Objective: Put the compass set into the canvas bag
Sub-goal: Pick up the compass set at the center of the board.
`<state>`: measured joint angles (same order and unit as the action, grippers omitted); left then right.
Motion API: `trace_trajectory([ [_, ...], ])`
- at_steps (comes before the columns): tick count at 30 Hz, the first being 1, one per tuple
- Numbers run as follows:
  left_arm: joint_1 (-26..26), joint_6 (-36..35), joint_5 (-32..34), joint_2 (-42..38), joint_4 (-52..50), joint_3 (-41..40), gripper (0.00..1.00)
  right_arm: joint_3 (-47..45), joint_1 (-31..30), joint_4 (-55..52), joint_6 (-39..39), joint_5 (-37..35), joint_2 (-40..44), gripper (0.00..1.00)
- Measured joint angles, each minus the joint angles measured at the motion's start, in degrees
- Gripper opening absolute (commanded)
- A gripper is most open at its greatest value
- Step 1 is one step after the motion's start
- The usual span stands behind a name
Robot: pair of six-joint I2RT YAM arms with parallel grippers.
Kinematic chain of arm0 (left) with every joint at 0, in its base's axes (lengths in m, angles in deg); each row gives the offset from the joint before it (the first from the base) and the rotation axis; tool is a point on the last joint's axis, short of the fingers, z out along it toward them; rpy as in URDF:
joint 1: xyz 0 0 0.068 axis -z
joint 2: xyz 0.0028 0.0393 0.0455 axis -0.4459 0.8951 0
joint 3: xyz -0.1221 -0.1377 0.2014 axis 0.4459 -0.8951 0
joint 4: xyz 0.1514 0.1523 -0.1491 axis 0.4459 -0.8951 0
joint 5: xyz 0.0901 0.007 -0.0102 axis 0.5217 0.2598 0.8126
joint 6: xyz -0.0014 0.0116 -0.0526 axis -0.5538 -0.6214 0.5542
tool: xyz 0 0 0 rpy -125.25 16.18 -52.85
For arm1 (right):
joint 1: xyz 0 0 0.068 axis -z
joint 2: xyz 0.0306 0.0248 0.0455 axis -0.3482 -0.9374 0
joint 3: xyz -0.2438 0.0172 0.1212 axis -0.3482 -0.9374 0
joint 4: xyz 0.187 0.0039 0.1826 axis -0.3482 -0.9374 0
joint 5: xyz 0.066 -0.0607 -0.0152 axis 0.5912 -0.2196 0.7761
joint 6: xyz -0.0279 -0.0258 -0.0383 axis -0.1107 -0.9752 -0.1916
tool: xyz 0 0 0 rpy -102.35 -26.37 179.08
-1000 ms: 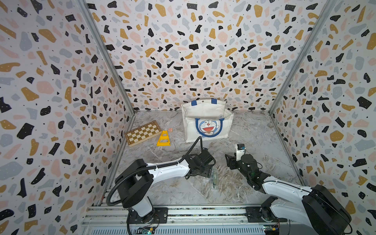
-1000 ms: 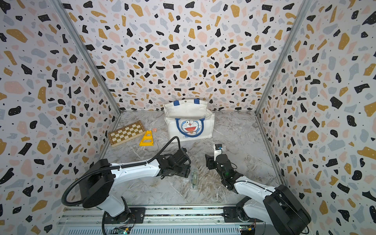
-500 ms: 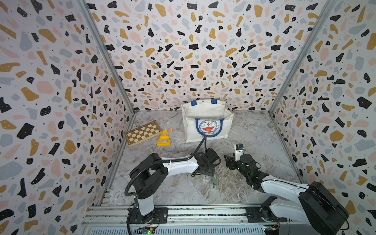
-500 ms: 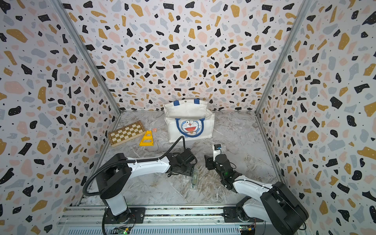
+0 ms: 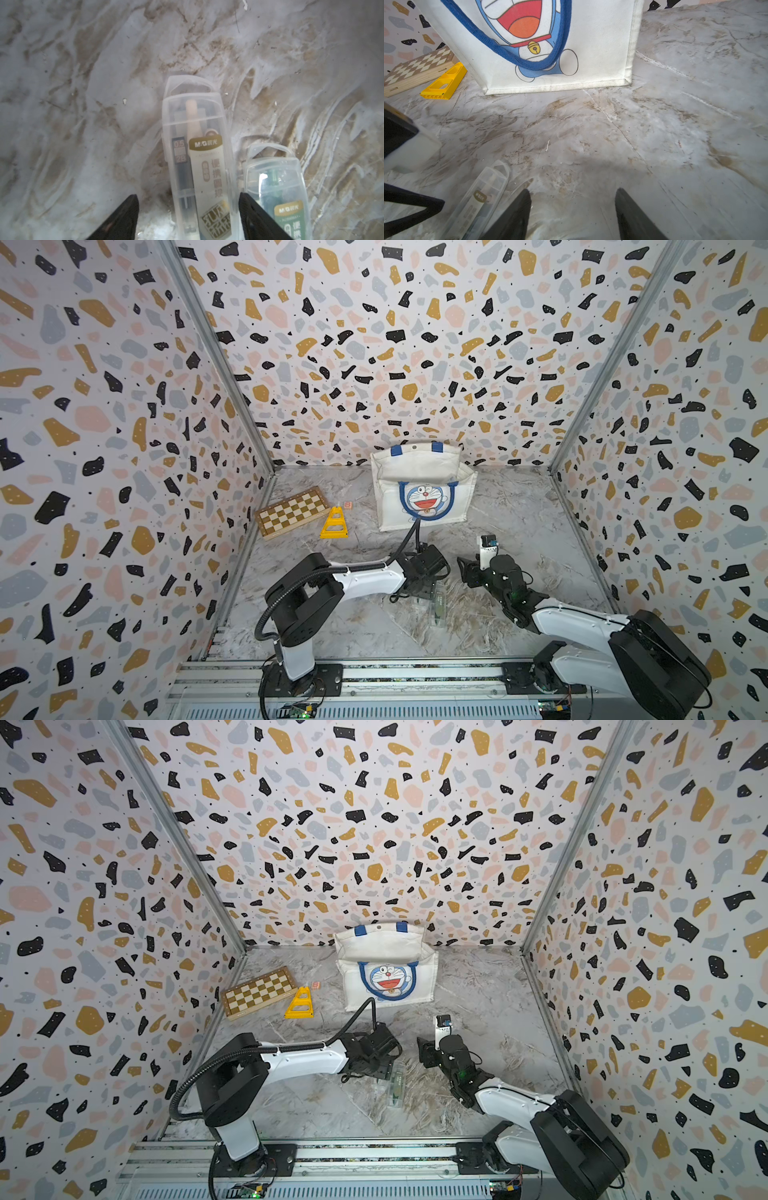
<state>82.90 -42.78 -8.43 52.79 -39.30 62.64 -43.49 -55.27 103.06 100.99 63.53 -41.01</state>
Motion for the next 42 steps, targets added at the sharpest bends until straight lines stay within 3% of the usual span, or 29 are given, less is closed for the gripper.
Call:
trace_trajectory([
  [5,0.00,0.00,-0.04,0.04,-0.66,0.00,0.75,0.11,0.00,0.02,0.00,0.20,-0.02,0.67],
  [20,0.26,-0.17,0.76,1.62,-0.04,-0.37,0.47,0.57,0.00,-0.02,0.00,0.37,-0.74,0.67],
  [30,1.14,-3.50,1.46,-4.22,7.39,-8.41,0.34,0.87,0.09,-1.36,0.74,1.46,-2.49,0.69],
  [36,1.14,-8.92,2.03,-9.92,11.85,-12.94,0.30,2.45,3.19,-10.62,3.34,7.21,5.88,0.70],
  [42,1.14,-17.46,2.16,-20.65,20.57,-19.30,0.27,12.96,4.90,-27.45,3.85,13.07,16.92,0.75],
])
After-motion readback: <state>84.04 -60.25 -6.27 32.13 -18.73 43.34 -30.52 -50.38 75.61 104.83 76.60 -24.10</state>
